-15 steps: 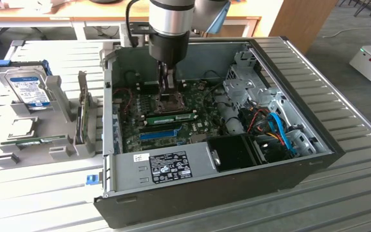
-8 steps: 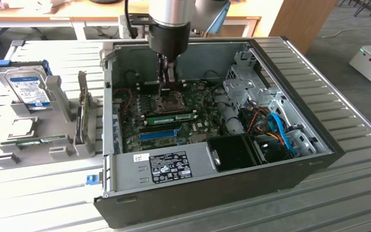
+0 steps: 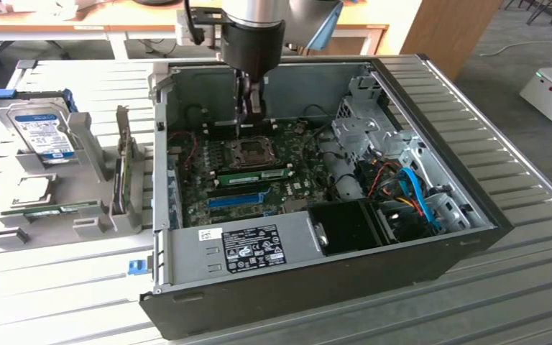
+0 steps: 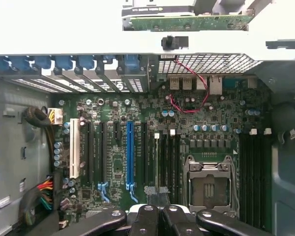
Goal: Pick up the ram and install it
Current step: 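Press down the ram until it locks into place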
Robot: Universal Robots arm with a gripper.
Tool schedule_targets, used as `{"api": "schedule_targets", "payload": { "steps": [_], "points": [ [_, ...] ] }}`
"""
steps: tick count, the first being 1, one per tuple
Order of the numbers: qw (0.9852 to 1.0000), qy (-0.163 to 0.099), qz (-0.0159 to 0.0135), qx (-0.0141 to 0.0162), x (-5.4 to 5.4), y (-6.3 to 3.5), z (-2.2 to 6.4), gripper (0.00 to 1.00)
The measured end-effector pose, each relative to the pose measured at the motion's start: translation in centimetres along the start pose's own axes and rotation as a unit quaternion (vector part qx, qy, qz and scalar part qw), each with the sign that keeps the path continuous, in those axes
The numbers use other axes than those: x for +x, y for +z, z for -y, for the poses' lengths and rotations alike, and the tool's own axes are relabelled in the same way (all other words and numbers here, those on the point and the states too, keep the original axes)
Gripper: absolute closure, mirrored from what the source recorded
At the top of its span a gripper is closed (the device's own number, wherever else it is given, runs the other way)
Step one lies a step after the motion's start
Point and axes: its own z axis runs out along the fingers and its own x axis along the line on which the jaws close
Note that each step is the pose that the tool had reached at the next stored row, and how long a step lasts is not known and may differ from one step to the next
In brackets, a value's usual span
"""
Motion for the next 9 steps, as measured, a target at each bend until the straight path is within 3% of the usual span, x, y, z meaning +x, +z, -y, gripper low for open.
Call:
{"api": "schedule_targets", "payload": {
  "steps": [9],
  "points": [
    [1.0000, 0.000, -0.0029, 0.0001, 0.1, -1.80, -0.06, 0.89]
  ]
}}
